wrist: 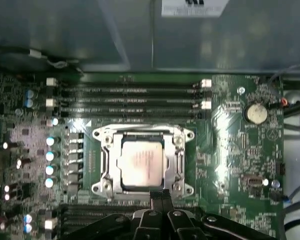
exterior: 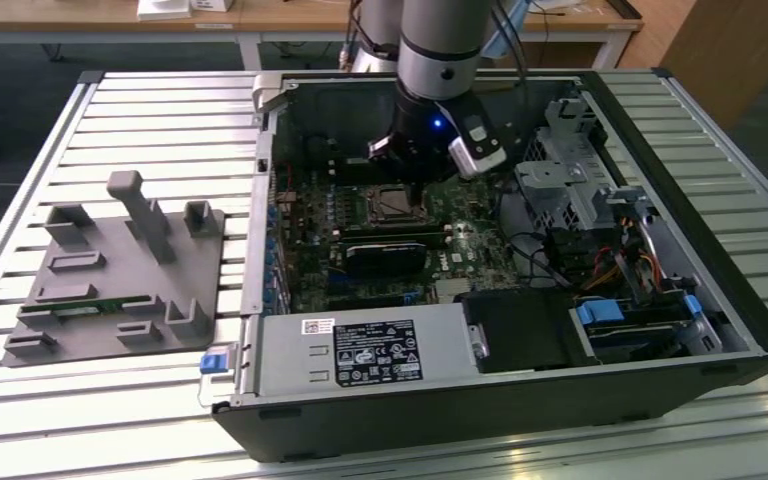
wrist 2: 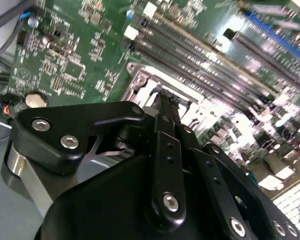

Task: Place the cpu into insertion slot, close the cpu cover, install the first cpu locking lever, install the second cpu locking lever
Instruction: 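Install the second cpu locking lever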

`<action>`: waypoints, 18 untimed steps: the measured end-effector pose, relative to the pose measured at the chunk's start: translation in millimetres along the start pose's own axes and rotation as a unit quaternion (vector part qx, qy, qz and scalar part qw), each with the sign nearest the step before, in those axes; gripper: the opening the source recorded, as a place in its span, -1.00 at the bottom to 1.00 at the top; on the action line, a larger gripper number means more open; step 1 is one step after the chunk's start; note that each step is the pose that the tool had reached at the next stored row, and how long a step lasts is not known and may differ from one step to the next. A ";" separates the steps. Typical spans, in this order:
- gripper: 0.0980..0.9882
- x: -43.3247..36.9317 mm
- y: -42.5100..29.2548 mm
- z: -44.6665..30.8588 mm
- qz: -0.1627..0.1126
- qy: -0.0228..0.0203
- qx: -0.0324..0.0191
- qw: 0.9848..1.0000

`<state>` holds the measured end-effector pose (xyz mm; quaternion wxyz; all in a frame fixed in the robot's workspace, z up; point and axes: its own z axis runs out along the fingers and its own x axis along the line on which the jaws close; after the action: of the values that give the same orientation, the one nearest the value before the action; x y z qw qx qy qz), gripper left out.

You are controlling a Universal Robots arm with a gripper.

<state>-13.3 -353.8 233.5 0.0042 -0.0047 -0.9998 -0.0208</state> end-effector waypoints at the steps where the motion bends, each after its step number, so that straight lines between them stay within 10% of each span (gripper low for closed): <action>1: -0.98 0.0 -2.4 -0.1 0.000 0.000 0.000 1.000; 11: -0.98 17.9 -19.3 0.5 0.000 0.001 -0.004 1.000; 18: -0.98 18.1 -24.4 0.7 0.001 0.007 -0.025 1.000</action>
<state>-31.6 -377.9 232.0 0.0113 -0.0056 -0.9989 -0.0460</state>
